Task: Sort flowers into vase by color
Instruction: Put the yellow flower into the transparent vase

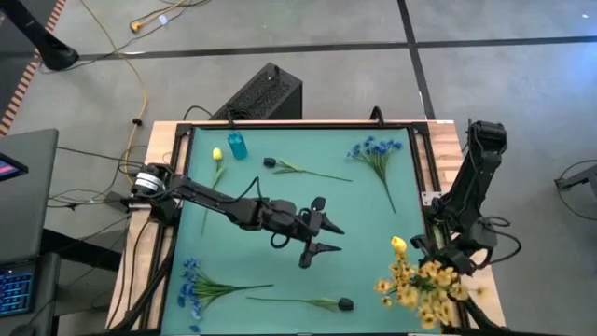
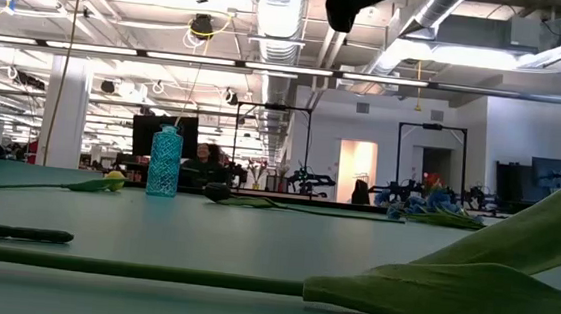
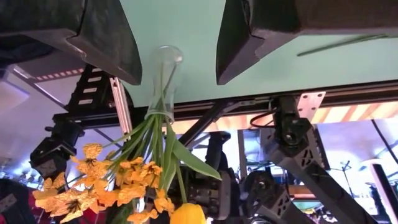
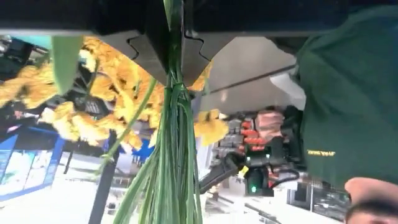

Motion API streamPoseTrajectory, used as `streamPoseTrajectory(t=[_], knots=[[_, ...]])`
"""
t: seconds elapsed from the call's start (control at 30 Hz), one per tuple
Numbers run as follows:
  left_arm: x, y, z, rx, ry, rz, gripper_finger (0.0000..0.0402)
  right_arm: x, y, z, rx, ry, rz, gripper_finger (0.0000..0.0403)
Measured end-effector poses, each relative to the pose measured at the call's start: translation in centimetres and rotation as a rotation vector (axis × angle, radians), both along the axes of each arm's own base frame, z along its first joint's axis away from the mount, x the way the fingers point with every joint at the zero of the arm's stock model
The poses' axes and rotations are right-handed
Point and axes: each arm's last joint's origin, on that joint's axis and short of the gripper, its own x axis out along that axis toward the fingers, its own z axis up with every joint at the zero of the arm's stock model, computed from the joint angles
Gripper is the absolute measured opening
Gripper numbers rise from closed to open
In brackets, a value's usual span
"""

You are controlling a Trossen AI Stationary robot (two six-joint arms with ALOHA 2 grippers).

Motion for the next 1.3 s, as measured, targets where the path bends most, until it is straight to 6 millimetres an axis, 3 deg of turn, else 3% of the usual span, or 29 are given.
streamPoseTrajectory(t=[0.97,1.13,1.3], knots=[[0.1,0.3,1.0,-0.038,-0.093,-0.054,0.0194,0.6,0.5,-1.8,0.046,0.070,-0.003,0.0043],[0.0,-0.6,1.7,-0.011,-0.162,-0.128,0.0194,0.6,0.7,-1.9,0.052,0.073,-0.001,0.0043],[0.1,-2.4,4.0,0.040,-0.249,-0.170,0.0194,0.6,0.6,-2.0,0.053,0.075,-0.009,0.0043]])
